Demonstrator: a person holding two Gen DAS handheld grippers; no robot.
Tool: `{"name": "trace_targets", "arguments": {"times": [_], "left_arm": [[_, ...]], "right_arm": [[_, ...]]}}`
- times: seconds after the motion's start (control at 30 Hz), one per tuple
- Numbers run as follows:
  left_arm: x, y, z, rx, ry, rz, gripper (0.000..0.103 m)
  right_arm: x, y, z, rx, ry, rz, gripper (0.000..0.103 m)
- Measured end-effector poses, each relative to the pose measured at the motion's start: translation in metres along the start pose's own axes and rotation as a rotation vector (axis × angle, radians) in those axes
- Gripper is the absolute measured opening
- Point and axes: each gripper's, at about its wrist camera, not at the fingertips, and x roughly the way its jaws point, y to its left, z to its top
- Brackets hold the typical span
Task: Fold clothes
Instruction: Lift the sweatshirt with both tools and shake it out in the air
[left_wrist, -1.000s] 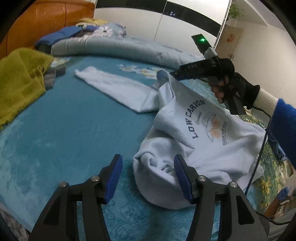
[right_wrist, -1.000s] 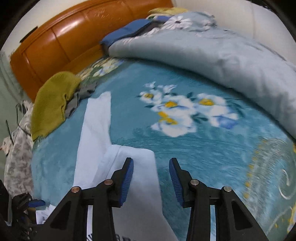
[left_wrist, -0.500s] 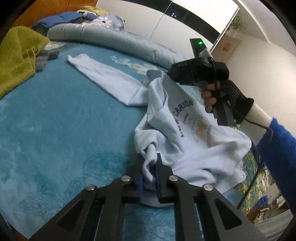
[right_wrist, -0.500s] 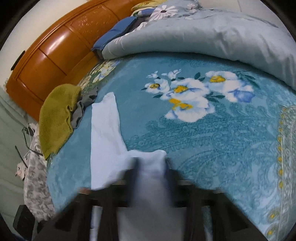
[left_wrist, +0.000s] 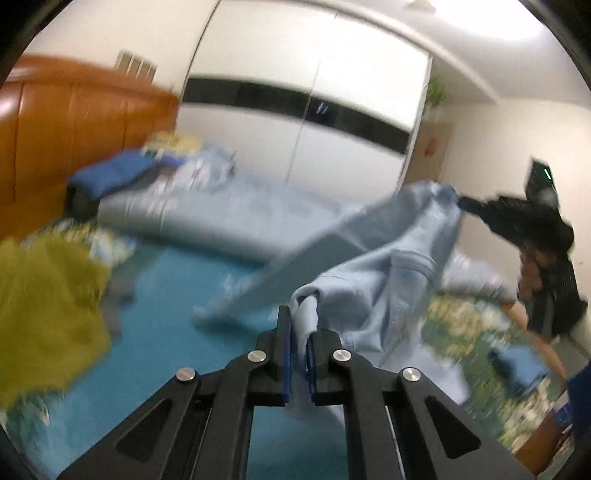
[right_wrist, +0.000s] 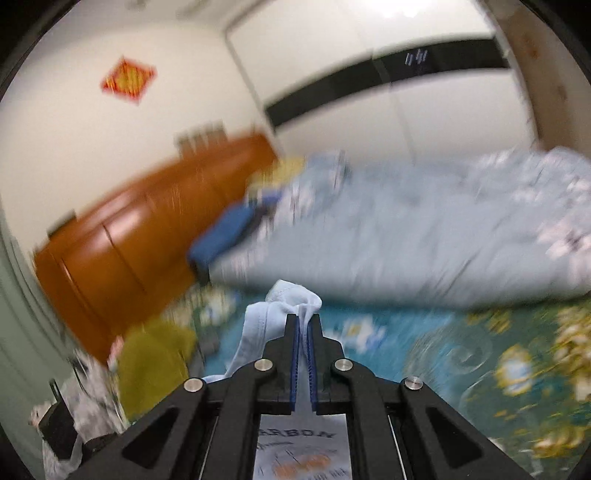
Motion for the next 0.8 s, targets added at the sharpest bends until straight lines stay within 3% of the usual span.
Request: {"name": "trace_targets", "arguments": {"times": [0.23, 0.4, 0.63, 0.8], "left_arm": [[-0.076, -0.059, 0.074, 0.147, -0.208, -0.032, 0.007], [-0.143, -0.091, 0.085, 0.260, -0.311, -0.046, 0.007], [-0.199, -0.116, 0.083, 0.372, -0.359, -0.071, 0.007], [-0.168, -0.115, 0.081, 0.397, -0.293, -0.055, 0.007]], "right_arm": [[-0.157, 0.053, 0.041, -0.123, -0.250, -0.049, 0.005], [-0.237, 0.087, 0.037, -0.179, -0.362, -0.080, 0.005], [-0.296, 0.115, 0.016, -0.211, -0.417, -0.094, 0.005], [-0.293, 0.102, 0.008, -0.201, -0.388, -0.126, 0.005]]}}
